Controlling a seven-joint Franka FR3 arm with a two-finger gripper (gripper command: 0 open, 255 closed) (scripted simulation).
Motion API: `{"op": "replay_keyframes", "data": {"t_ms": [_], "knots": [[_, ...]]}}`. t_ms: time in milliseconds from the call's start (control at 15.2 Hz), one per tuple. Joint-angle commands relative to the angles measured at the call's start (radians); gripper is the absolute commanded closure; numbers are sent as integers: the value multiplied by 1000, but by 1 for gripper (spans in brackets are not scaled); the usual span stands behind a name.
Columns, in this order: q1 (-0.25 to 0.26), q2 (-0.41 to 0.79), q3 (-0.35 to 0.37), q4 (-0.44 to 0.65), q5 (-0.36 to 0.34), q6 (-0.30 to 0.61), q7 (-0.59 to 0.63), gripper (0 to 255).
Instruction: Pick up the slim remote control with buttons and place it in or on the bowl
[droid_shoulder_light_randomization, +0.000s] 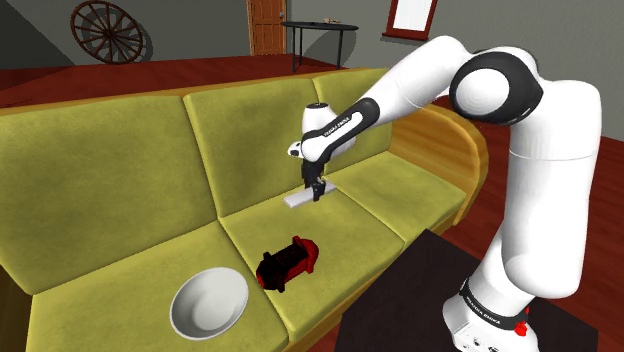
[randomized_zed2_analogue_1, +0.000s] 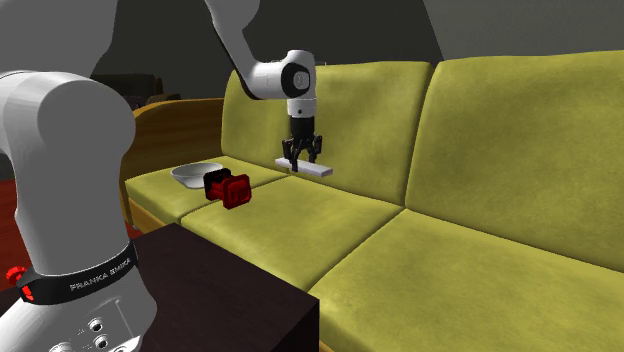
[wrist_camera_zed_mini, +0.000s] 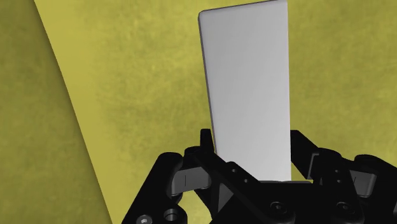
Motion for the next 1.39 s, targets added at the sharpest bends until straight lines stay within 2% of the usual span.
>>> {"op": "replay_keyframes", "data": {"t_ms": [0, 132, 726, 1320], "knots": [[1, -18, -1, 3, -2, -21, 2, 255], [2, -33, -2, 7, -4, -40, 3, 255], [144, -44, 59, -7, -33, -39, 222, 255], [284, 7, 116, 73, -60, -71, 435, 255]]}}
